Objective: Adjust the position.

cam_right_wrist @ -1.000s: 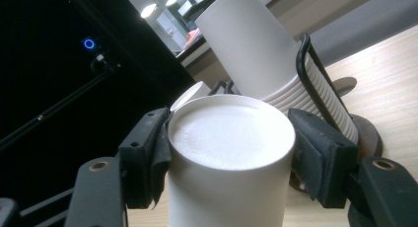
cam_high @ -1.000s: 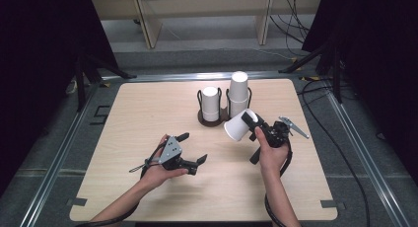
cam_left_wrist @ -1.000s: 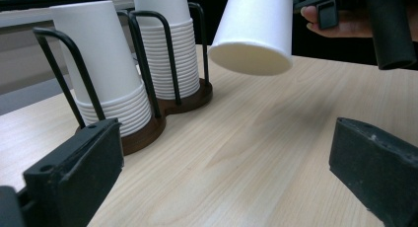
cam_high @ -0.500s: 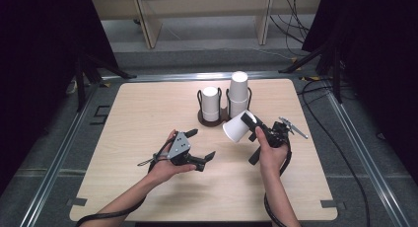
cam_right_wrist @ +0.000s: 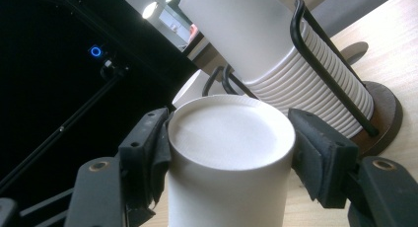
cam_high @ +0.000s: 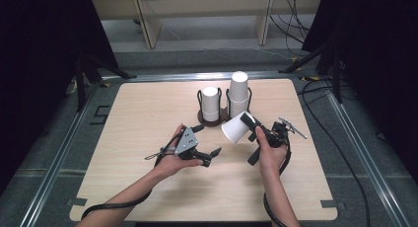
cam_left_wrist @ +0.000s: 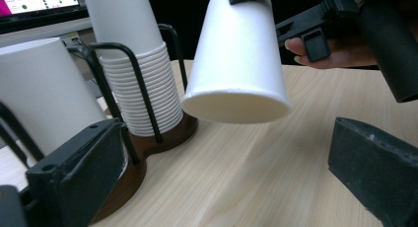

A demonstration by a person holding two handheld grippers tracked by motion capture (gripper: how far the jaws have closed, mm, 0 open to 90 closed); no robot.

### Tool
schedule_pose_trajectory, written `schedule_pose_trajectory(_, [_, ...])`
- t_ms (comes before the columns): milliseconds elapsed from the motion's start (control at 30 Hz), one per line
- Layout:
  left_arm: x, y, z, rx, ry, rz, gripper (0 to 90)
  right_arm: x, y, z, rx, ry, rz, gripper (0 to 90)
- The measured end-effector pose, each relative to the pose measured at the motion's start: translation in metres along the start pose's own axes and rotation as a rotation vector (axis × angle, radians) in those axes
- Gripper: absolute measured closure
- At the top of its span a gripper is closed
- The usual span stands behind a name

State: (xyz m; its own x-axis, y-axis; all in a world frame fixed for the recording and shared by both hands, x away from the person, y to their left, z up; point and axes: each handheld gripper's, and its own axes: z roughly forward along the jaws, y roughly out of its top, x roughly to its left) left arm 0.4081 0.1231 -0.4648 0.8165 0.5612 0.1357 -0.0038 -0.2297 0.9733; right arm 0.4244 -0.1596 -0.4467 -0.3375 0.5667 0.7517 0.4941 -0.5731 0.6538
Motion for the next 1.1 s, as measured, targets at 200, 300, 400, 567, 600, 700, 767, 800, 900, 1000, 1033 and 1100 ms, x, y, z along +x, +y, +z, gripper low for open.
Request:
schedule_pose_trajectory(200, [-0.002,0.004,0.014,0.007,-0.019,0.025,0.2,0.002,-0.001,-0.001,0.015,-0.001,0.064,35.6])
schedule_pose_trajectory(300, [-0.003,0.005,0.021,0.017,-0.028,0.018,0.2,-0.001,0.0,0.001,0.004,-0.006,0.008,35.6])
schedule_pose_trajectory(400, [-0.004,0.006,0.026,0.019,-0.031,0.017,0.1,0.002,0.0,0.0,0.013,-0.002,0.059,35.7])
schedule_pose_trajectory(567, [-0.006,0.008,0.037,0.013,-0.028,0.013,0.2,0.001,0.0,0.0,0.009,0.0,0.036,35.7])
schedule_pose_trajectory(600, [-0.006,0.009,0.039,0.014,-0.026,0.017,0.4,0.0,0.0,0.001,0.009,0.001,0.021,35.6])
schedule_pose_trajectory(700, [-0.005,0.008,0.045,0.019,-0.021,0.008,0.8,0.0,-0.001,0.001,0.018,0.002,0.037,35.7])
schedule_pose_trajectory(767, [-0.005,0.007,0.047,0.024,-0.02,0.008,0.8,0.0,-0.001,0.001,0.012,-0.003,0.024,35.7])
schedule_pose_trajectory(800, [-0.005,0.007,0.048,0.026,-0.02,0.006,0.8,0.0,-0.001,0.001,0.014,0.001,0.024,35.7])
schedule_pose_trajectory(900, [-0.004,0.005,0.051,0.03,-0.018,0.007,1.1,0.0,-0.001,0.001,0.019,0.001,0.033,35.6])
schedule_pose_trajectory(1000, [-0.004,0.004,0.052,0.034,-0.018,0.006,1.5,0.0,-0.001,0.002,0.018,0.008,0.04,35.6])
schedule_pose_trajectory(1033, [-0.003,0.003,0.052,0.036,-0.018,0.008,1.6,0.0,-0.001,0.002,0.017,0.008,0.04,35.7])
schedule_pose_trajectory(1100, [-0.003,0.003,0.053,0.037,-0.017,0.009,1.9,0.001,-0.001,0.002,0.017,0.009,0.045,35.7])
